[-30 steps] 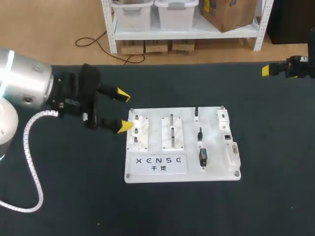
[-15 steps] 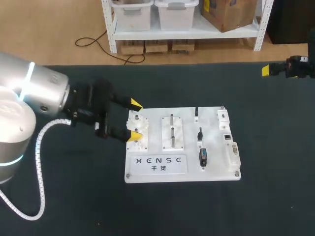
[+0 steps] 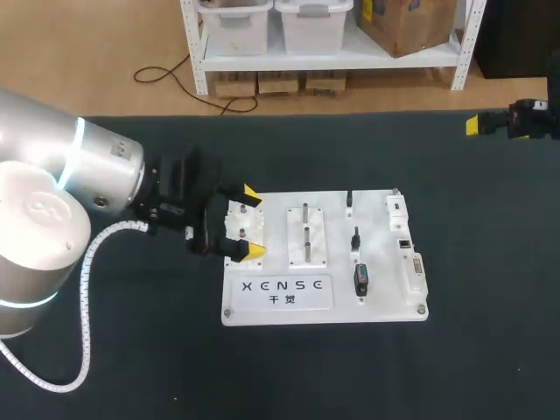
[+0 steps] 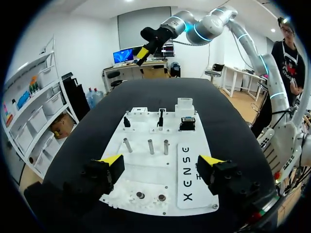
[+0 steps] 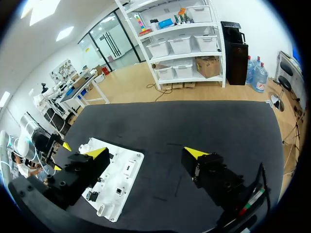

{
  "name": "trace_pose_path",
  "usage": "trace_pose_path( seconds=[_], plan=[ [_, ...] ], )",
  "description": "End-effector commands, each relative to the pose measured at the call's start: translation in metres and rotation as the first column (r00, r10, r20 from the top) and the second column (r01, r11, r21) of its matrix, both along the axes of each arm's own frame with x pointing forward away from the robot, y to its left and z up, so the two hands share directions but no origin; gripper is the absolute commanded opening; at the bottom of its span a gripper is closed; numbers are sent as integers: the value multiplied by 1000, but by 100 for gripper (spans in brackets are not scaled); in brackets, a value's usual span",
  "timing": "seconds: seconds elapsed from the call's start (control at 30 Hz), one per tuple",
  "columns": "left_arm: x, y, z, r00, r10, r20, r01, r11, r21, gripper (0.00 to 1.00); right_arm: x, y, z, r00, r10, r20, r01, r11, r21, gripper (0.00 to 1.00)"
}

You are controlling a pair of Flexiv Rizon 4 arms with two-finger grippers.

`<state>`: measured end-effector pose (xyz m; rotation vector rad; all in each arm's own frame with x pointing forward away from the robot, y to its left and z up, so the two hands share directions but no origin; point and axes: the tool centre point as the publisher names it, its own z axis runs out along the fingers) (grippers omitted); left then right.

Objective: Insert the Ethernet cable into its matching sockets.

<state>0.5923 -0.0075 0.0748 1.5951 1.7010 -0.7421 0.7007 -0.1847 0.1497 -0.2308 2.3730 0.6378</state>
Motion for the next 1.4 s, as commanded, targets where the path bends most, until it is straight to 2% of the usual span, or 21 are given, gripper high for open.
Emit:
trace_pose_path(
  seconds=[0.03, 0.3, 0.5, 0.7, 0.77, 0.97, 1.4],
  plan=[
    [2, -2, -1, 1000, 0, -1, 0, 1000, 4, 100, 0, 0, 0, 1000, 2, 0, -2, 1000, 1, 100],
    [2, -2, -1, 1000, 0, -1, 0, 1000, 4, 100, 0, 0, 0, 1000, 2, 0, -2, 1000, 1, 100],
    [2, -2, -1, 1000, 0, -1, 0, 1000, 4, 100, -1, 47, 5, 997, 48, -56, -54, 992, -113, 100],
    [2, -2, -1, 1000, 0, -1, 0, 1000, 4, 100, -14, 92, 5, 992, 6, -128, -37, 969, -244, 100],
    [2, -2, -1, 1000, 0, -1, 0, 1000, 4, 100, -21, 105, 4, 988, -20, -150, -21, 964, -265, 100],
    [2, -2, -1, 1000, 0, -1, 0, 1000, 4, 100, -40, 137, -11, 977, -76, -199, 9, 948, -318, 100],
    [2, -2, -1, 1000, 0, -1, 0, 1000, 4, 100, -73, 180, -67, 922, -153, -356, -7, 913, -409, 100]
  ],
)
